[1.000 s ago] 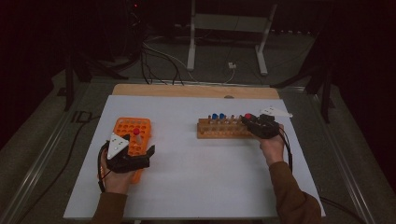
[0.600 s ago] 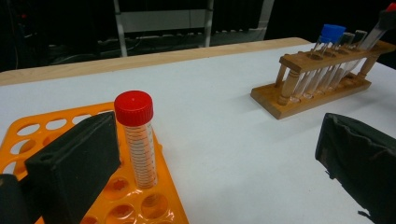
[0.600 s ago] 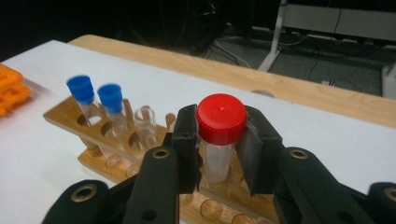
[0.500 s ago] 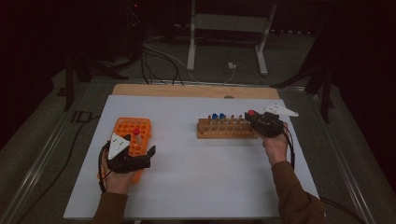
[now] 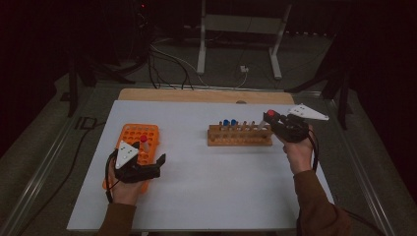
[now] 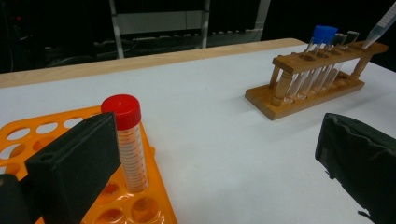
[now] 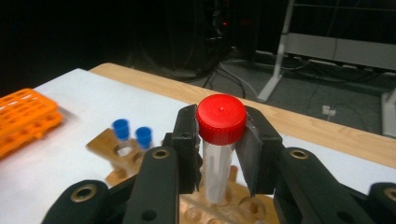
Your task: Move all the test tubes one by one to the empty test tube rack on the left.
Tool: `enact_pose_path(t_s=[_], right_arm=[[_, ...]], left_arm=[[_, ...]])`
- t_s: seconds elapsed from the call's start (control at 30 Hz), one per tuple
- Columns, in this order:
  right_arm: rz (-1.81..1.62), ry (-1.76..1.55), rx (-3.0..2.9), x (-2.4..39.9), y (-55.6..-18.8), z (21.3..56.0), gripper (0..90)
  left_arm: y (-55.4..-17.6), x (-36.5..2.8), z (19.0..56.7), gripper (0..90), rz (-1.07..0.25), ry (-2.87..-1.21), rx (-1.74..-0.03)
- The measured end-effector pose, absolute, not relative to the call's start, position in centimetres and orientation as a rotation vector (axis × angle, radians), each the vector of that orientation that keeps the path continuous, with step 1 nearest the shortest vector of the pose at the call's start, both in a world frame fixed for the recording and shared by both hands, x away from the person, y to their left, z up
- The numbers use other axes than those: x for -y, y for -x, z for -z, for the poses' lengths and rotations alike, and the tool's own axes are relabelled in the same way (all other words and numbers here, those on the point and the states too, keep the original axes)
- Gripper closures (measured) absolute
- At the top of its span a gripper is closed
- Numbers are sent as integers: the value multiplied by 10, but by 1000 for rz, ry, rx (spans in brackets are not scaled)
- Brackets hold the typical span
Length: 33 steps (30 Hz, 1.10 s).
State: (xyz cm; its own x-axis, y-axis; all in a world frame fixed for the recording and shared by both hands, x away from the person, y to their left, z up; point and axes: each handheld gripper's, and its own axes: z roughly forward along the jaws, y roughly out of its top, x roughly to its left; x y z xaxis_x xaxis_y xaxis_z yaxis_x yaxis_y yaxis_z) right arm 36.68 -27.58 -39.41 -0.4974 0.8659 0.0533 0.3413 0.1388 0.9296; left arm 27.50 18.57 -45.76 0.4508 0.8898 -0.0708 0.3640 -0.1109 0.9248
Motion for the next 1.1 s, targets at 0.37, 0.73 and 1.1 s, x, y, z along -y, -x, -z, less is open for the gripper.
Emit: enact_pose_path(t_s=[0.37, 0.73, 1.1], right_arm=[[-1412, -1094, -1993, 261, -349, 395, 703], [-1459, -1026, -2109, 230, -335, 399, 703], [-1499, -942, -2240, 188, -325, 411, 702]], left_arm=[[-267, -161, 461, 7, -619, -1750, -1009], [-271, -122, 464, 15, -572, -1825, -919], [-281, -89, 458, 48, -526, -1824, -864]])
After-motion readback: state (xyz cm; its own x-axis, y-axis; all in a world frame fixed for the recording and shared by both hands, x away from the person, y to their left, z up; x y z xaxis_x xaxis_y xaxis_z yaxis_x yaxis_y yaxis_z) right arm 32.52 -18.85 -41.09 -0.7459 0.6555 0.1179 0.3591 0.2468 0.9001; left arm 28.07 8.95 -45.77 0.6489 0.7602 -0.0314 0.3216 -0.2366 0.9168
